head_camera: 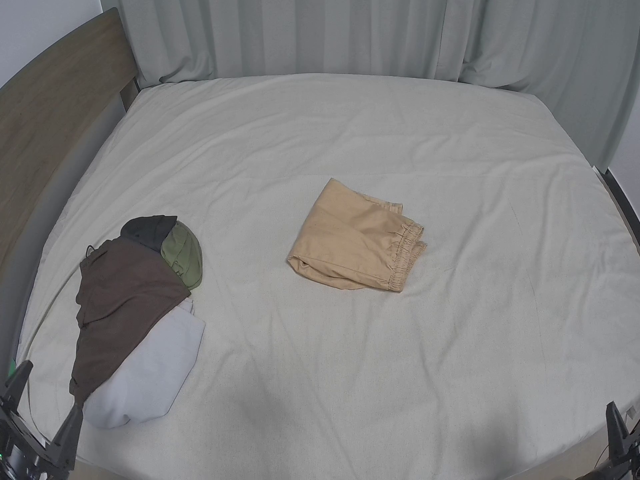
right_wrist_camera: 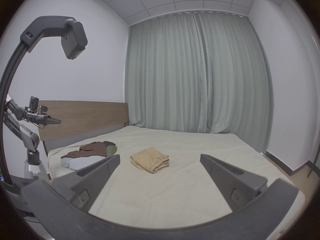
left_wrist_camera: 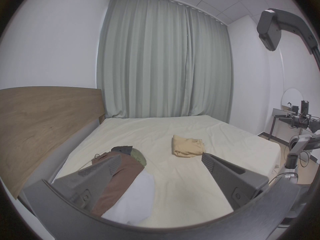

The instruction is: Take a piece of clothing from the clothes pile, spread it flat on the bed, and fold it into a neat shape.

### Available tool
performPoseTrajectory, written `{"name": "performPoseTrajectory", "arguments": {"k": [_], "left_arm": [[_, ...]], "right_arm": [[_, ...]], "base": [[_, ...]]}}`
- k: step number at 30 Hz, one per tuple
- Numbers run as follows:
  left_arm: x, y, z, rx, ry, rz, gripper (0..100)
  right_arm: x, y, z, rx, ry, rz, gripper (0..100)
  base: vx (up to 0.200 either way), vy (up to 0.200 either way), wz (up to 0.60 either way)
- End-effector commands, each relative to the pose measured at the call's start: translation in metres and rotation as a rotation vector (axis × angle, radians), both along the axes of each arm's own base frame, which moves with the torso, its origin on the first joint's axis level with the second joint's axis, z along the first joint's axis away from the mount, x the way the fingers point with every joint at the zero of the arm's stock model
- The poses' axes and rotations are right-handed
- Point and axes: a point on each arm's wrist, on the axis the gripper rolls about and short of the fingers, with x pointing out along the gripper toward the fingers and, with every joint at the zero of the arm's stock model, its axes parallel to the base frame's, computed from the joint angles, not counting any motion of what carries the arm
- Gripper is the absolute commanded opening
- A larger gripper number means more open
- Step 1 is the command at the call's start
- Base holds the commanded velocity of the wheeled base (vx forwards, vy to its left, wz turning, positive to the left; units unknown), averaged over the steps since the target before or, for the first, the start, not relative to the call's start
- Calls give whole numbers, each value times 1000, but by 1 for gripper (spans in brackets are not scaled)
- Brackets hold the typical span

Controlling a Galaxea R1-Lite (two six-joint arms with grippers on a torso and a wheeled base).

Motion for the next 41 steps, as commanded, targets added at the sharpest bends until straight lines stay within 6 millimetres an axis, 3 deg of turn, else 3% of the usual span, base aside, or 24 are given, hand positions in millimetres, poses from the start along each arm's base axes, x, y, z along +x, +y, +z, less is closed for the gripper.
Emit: {"name": "performPoseTrajectory", "arguments": {"k": [1, 4, 8, 12, 17, 24, 41], "left_arm": [[-19, 2, -21, 3, -37, 59, 100], [-18, 2, -24, -8, 3, 61, 100], [-18, 2, -28, -5, 34, 66, 100], [-18, 1, -33, -8, 87, 119, 100], [-24, 0, -35, 45, 6, 181, 100], [-24, 2, -41, -20, 73, 277, 100], [-24, 2, -42, -41, 83, 278, 100]], "right_arm": [[-1, -1, -15, 18, 54, -60, 100], [1, -3, -27, 26, 175, -116, 100], [1, -3, -26, 29, 161, -134, 100], [1, -8, -34, 79, 251, -337, 100], [1, -7, -33, 84, 238, -328, 100], [1, -7, -33, 86, 237, -320, 100], [1, -7, -33, 78, 236, -317, 100]], "base": [[0, 0, 0], [0, 0, 0], [0, 0, 0], [0, 0, 0], [0, 0, 0], [0, 0, 0], [0, 0, 0]]}}
